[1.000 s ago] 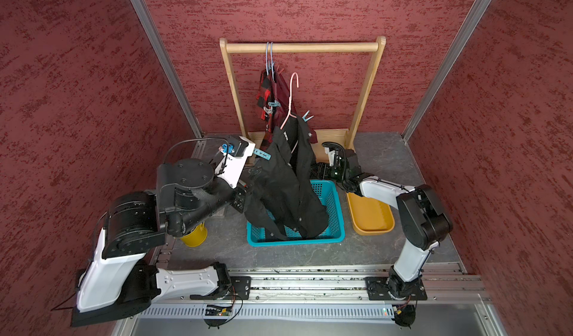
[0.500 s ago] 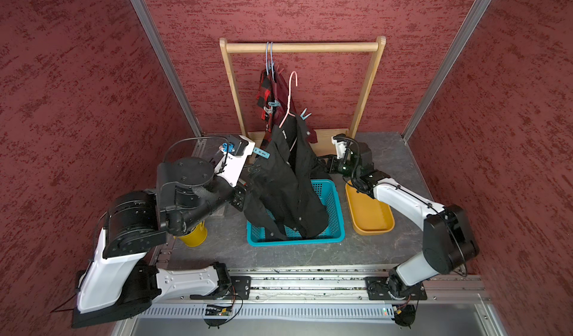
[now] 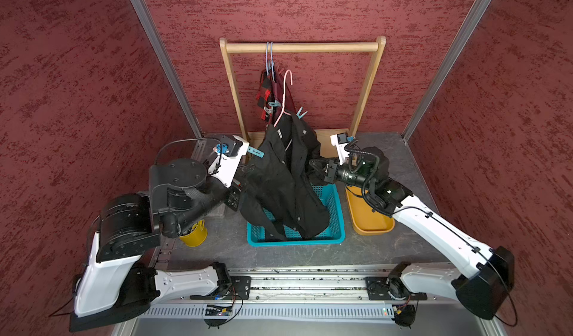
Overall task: Remove the clothespins securing long-sleeve shirts to the hanger
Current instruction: Place the long-sleeve shirt at the bin.
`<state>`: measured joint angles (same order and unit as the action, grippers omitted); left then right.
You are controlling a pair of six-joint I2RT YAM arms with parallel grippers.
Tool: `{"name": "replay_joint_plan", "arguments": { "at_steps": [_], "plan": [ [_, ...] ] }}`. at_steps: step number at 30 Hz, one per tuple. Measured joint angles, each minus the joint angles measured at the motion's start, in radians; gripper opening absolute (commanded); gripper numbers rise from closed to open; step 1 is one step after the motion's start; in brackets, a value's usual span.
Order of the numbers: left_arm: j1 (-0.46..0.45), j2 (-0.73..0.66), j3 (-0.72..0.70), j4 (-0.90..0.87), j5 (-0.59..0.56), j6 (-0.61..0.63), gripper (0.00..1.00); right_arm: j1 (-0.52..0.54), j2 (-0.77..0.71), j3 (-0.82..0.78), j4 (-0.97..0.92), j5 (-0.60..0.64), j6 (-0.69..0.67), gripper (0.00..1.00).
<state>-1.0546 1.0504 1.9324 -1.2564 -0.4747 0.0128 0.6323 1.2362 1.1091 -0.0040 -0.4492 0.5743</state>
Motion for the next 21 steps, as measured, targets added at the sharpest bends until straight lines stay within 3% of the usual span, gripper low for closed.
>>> {"name": "replay_joint_plan", "arguments": {
  "at_steps": [4, 11, 21],
  "plan": [
    [0.001, -0.003, 0.006, -0.005, -0.005, 0.003, 0.0, 0.047, -0.013, -0.011, 0.006, 0.01, 0.022, 0.0],
    [0.001, -0.008, -0.006, -0.01, 0.006, 0.003, 0.0, 0.053, -0.004, -0.21, 0.046, 0.064, 0.043, 0.0],
    [0.006, -0.015, -0.206, 0.08, 0.108, 0.003, 0.0, 0.037, 0.18, -0.323, 0.068, 0.24, 0.054, 0.0]
  ]
}}
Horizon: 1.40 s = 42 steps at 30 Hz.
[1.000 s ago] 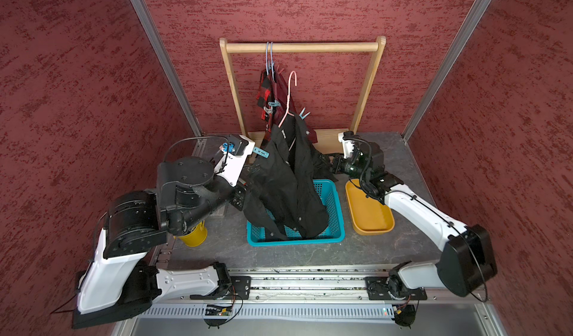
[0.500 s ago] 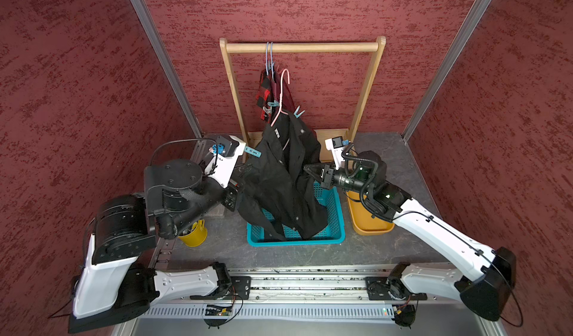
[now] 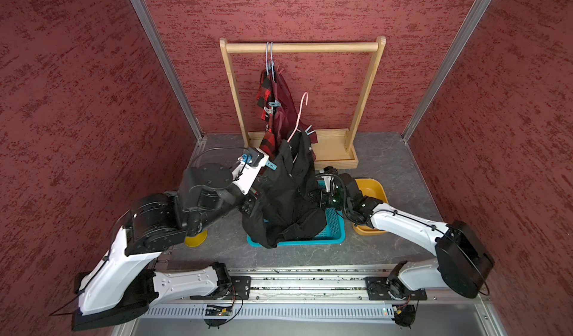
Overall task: Remove the clothespins securing long-sleeve shirts to the hanger
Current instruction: Place the long-sleeve shirt at the bin.
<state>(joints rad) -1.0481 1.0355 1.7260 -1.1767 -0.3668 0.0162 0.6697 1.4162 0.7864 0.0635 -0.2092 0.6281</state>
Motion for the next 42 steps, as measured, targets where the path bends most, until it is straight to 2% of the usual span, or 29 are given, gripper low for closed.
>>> {"name": "replay_joint_plan", "arguments": {
  "at_steps": [4, 10, 17, 22, 25, 32, 35, 42],
  "plan": [
    [0.011, 0.003, -0.071, 0.068, 0.041, 0.005, 0.0, -0.022, 0.068, 0.021, 0.0, 0.087, -0.004, 0.0],
    [0.039, 0.003, -0.103, 0.141, 0.092, 0.023, 0.0, -0.062, 0.18, 0.088, -0.011, 0.196, -0.008, 0.0],
    [0.065, -0.002, -0.113, 0.204, 0.133, 0.045, 0.0, -0.131, 0.28, 0.204, -0.037, 0.278, -0.032, 0.0],
    [0.093, -0.003, -0.133, 0.256, 0.157, 0.063, 0.0, -0.18, 0.291, 0.257, -0.04, 0.317, -0.045, 0.0],
    [0.121, -0.003, -0.153, 0.297, 0.177, 0.079, 0.0, -0.208, 0.274, 0.26, -0.036, 0.309, -0.047, 0.11],
    [0.196, 0.0, -0.211, 0.432, 0.256, 0.13, 0.0, -0.229, 0.134, 0.245, -0.027, 0.223, -0.058, 0.58],
    [0.243, 0.003, -0.238, 0.497, 0.309, 0.143, 0.0, -0.228, 0.039, 0.219, -0.025, 0.167, -0.06, 0.67],
    [0.382, 0.018, -0.344, 0.654, 0.478, 0.15, 0.0, -0.219, -0.174, 0.138, -0.056, 0.051, -0.078, 0.77]
  ]
}}
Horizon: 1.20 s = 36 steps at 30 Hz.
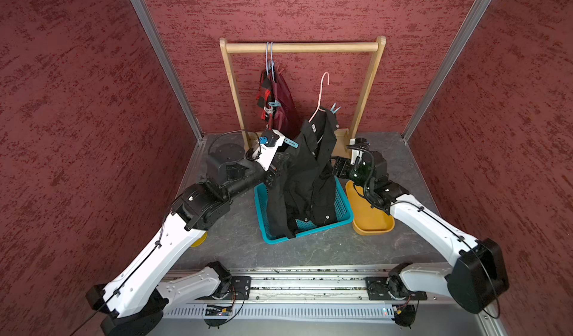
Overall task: Remove the clothespins securing long-sleeve shirts to the hanger
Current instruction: Place the long-sleeve shirt at the bin.
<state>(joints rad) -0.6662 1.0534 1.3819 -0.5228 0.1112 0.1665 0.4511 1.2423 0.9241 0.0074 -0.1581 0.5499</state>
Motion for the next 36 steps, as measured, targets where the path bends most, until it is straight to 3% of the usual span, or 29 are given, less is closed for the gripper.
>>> {"name": "replay_joint_plan", "arguments": {
  "at_steps": [9, 16, 21, 25, 26, 28, 31, 33, 36],
  "plan": [
    [0.088, 0.061, -0.085, 0.186, 0.141, -0.005, 0.0, 0.076, -0.092, -0.052, -0.058, -0.111, -0.061, 0.86],
    [0.095, 0.188, 0.023, 0.201, 0.146, -0.01, 0.0, 0.249, -0.03, 0.031, -0.095, -0.195, -0.122, 0.95],
    [0.112, 0.203, 0.047, 0.206, 0.163, 0.009, 0.0, 0.354, -0.018, 0.049, -0.086, -0.223, -0.148, 0.96],
    [0.137, 0.193, 0.034, 0.21, 0.19, 0.01, 0.0, 0.428, 0.055, 0.078, -0.065, -0.206, -0.156, 0.91],
    [0.14, 0.188, 0.029, 0.213, 0.194, 0.009, 0.0, 0.44, 0.079, 0.086, -0.055, -0.201, -0.154, 0.88],
    [0.145, 0.171, 0.014, 0.217, 0.201, 0.008, 0.0, 0.476, 0.145, 0.105, -0.027, -0.174, -0.148, 0.72],
    [0.148, 0.145, 0.005, 0.215, 0.215, 0.006, 0.0, 0.506, 0.241, 0.15, -0.017, -0.132, -0.139, 0.34],
    [0.15, 0.124, 0.001, 0.209, 0.227, 0.007, 0.0, 0.515, 0.291, 0.171, -0.008, -0.098, -0.132, 0.14],
    [0.151, 0.072, -0.023, 0.193, 0.235, 0.008, 0.0, 0.515, 0.311, 0.171, -0.001, -0.026, -0.116, 0.05]
  ]
}}
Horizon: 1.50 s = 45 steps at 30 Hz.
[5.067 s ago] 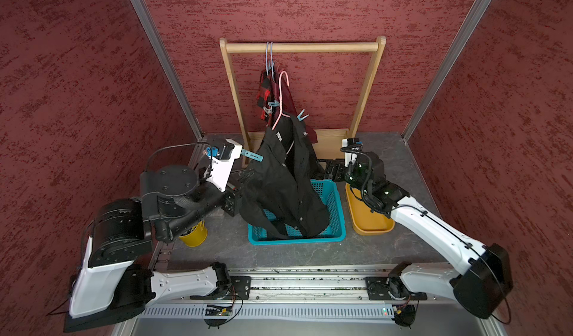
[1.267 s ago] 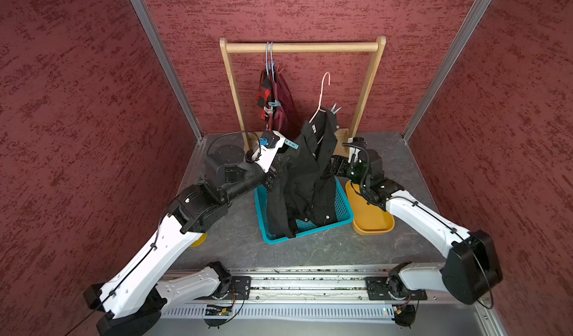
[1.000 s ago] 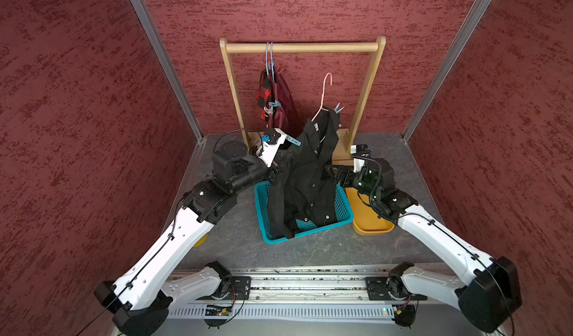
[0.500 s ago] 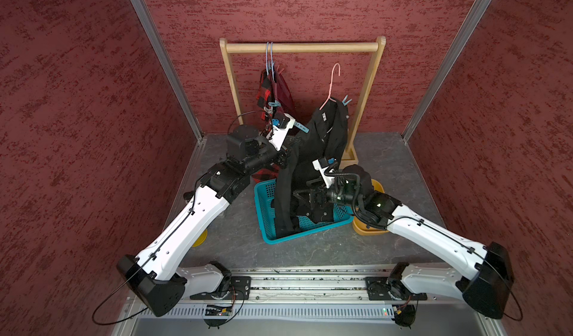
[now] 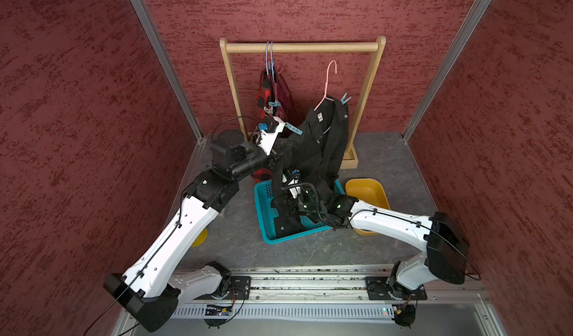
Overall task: Remove the clothespins securing long-sleeve shirts to the hanger
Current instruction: Place the long-sleeve shirt at the bin.
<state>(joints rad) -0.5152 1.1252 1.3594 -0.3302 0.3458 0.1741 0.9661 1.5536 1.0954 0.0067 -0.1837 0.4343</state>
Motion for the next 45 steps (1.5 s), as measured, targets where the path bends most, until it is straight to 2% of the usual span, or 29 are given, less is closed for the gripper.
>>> {"name": "replay_joint_plan", "arguments": {
  "at_steps": [4, 8, 9, 12, 13, 14, 16, 17, 19, 23, 27, 33, 37, 45],
  "plan": [
    [0.0, -0.097, -0.06, -0.029, 0.001, 0.002, 0.0, -0.001, 0.002, 0.0, 0.024, 0.113, 0.007, 0.02],
    [0.0, -0.187, -0.119, -0.071, 0.001, 0.001, 0.0, -0.001, 0.04, 0.004, 0.071, 0.215, 0.022, 0.13],
    [0.0, -0.204, -0.133, -0.082, 0.001, -0.001, 0.0, -0.001, 0.062, 0.008, 0.086, 0.241, 0.029, 0.2],
    [0.0, -0.248, -0.18, -0.115, 0.0, -0.004, 0.0, -0.001, 0.147, 0.027, 0.125, 0.299, 0.05, 0.35],
    [0.0, -0.258, -0.193, -0.124, 0.0, -0.005, 0.0, -0.001, 0.174, 0.038, 0.128, 0.309, 0.048, 0.37],
    [0.0, -0.268, -0.207, -0.135, 0.0, -0.006, 0.0, -0.001, 0.202, 0.05, 0.129, 0.317, 0.06, 0.44],
    [0.0, -0.284, -0.23, -0.162, -0.003, -0.008, 0.0, -0.001, 0.233, 0.059, 0.13, 0.322, 0.063, 0.7],
    [0.0, -0.294, -0.24, -0.174, -0.003, -0.009, 0.0, -0.001, 0.235, 0.054, 0.125, 0.323, 0.073, 0.79],
    [0.0, -0.317, -0.264, -0.188, -0.007, -0.009, 0.0, -0.002, 0.218, 0.029, 0.13, 0.322, 0.087, 0.87],
    [0.0, -0.379, -0.324, -0.195, -0.018, -0.008, 0.0, -0.003, 0.114, -0.055, 0.104, 0.291, 0.103, 0.98],
    [-0.001, -0.407, -0.364, -0.193, -0.032, -0.007, 0.0, -0.003, -0.029, -0.123, 0.023, 0.233, 0.104, 0.99],
    [-0.006, -0.408, -0.404, -0.164, -0.034, 0.009, 0.0, -0.008, -0.166, -0.179, -0.112, 0.171, 0.1, 0.99],
    [-0.007, -0.396, -0.442, -0.131, -0.042, 0.024, 0.0, -0.013, -0.178, -0.185, -0.164, 0.123, 0.1, 0.99],
    [0.011, -0.375, -0.467, -0.112, -0.119, 0.033, 0.0, -0.015, -0.175, -0.273, -0.145, 0.016, 0.119, 0.99]
  ]
}}
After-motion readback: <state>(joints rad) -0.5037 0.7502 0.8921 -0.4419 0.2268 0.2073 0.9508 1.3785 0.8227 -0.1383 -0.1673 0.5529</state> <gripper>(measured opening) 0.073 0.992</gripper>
